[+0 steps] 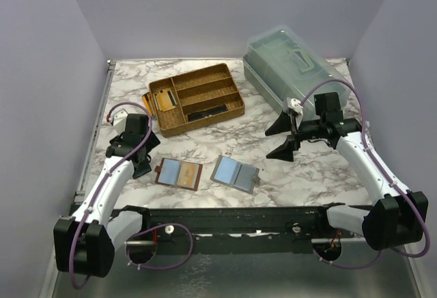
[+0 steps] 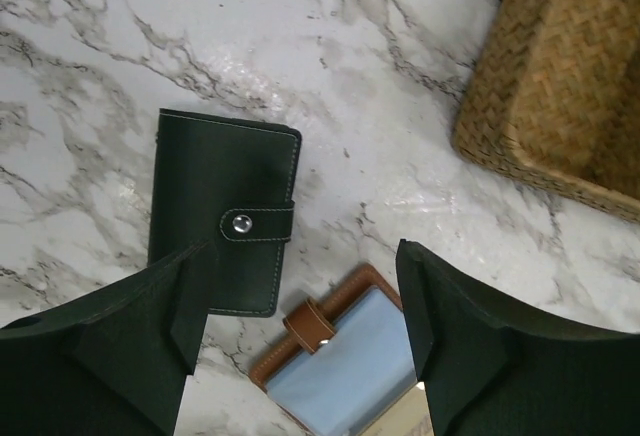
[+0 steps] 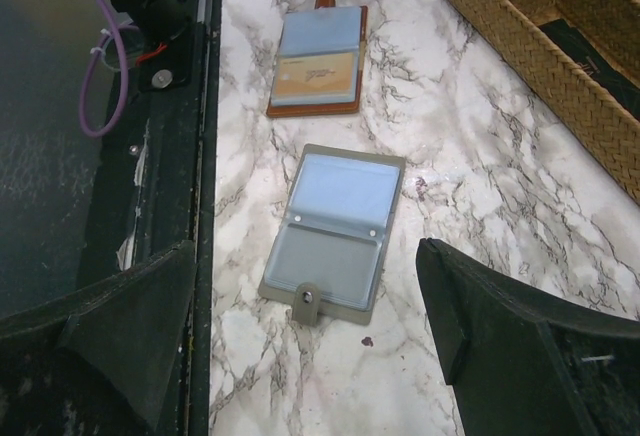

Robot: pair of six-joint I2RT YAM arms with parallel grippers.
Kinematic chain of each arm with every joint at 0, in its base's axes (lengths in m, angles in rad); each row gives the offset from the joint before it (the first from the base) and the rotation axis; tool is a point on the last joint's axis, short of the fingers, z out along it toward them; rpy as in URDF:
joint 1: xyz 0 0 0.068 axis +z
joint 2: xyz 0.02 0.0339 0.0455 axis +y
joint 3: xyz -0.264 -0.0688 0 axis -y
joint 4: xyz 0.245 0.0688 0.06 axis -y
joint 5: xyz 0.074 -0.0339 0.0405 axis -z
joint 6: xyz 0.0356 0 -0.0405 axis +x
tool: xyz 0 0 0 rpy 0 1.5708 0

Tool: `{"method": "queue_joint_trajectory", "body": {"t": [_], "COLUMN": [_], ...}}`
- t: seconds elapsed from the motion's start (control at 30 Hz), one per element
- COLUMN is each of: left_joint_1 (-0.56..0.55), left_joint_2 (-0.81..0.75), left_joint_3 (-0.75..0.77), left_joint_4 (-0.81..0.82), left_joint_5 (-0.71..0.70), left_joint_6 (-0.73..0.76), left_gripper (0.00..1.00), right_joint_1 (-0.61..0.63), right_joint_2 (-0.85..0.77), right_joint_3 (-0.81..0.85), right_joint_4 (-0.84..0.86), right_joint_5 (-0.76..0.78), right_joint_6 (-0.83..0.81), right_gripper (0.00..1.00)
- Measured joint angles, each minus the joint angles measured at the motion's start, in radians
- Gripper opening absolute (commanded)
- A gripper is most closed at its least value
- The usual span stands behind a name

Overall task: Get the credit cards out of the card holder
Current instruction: Pick up the card holder from the center of the board.

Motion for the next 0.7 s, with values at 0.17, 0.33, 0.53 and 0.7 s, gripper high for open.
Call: {"method": "queue_joint_trajectory", "body": {"t": [0.17, 0.33, 0.53, 0.7], "left_joint_1": [0.135, 0.279, 0.329, 0.353], "left_joint_2": [0.077, 0.117, 0.159, 0.193], "left_joint_3": [0.004, -0.011, -0.042, -0.046], "left_joint_4": [0.025, 0.077, 0.098, 0.118], "left_joint_5": [0.084, 0.196, 0.296, 0.353], "left_joint_6": [0.009, 0.021, 0.032, 0.035], "left_gripper": [0.58, 0.57, 0.52, 0.51], "right_joint_1": [0.021, 0.031, 0.032, 0.032], "right_joint_2": [-0.01, -0.034, -0.039, -0.039], "right_joint_3": [-0.026, -0.029, -0.029, -0.031], "right_joint_4": [0.009, 0.007, 0.007, 0.007], "right_joint_5": [0.001, 0.0, 0.0, 0.0], "right_joint_6": [0.002, -0.001, -0.003, -0.002], "right_gripper": [1.0, 0.99, 0.99, 0.99]}}
